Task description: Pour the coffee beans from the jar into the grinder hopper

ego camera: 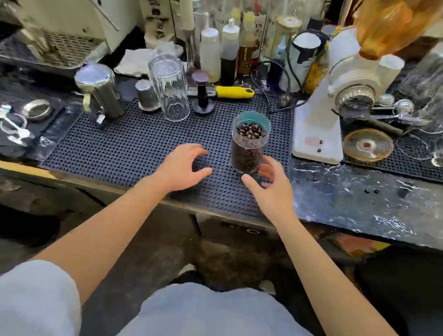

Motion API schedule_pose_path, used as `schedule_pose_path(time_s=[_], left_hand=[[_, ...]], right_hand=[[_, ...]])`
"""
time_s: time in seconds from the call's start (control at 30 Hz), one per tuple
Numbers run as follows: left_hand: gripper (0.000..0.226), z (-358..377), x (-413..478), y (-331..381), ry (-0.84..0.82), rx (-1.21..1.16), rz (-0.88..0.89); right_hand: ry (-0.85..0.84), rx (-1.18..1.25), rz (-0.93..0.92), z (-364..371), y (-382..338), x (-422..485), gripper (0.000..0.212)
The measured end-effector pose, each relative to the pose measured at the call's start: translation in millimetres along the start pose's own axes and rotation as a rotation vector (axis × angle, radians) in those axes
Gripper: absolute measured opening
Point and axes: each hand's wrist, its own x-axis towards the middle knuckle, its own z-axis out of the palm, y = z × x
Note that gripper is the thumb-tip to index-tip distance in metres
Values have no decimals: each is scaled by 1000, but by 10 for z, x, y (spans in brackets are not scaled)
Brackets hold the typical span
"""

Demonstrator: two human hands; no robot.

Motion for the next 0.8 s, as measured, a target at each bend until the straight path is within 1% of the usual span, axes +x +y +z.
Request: schedule_pose_path(time_s=[0.07, 0.13, 0.2, 0.3, 0.37, 0.47, 0.6, 0.63, 0.7, 0.8], left_hand=[[67, 7, 82, -194, -17, 171, 77], [74, 107, 116, -296, -87, 319, 114], [73, 190, 144, -375, -84, 409, 149], [72, 242, 113, -404, -49, 421, 130], [69, 265, 132, -355, -15, 395, 59], [63, 309, 153, -259, 34, 311, -66], [65, 313, 193, -240, 54, 258, -102], [66, 295, 214, -237, 67, 219, -92], [65, 250, 255, -177, 106, 67, -27], [61, 159, 394, 82, 145, -147, 153]], right_hand=[[176, -25, 41, 218, -116, 84, 76], [299, -17, 103, 382, -214, 136, 91], [364, -32, 138, 499, -280, 211, 99], [420, -25, 159, 615, -320, 280, 101], [475, -19, 178, 651, -337, 308, 95], [511, -34, 195, 656, -368, 273, 84], [577, 0, 210, 545, -395, 146, 82], [605, 19, 206, 487, -391, 116, 81], [661, 48, 192, 327, -385, 53, 79], [727, 66, 172, -51, -387, -10, 81]])
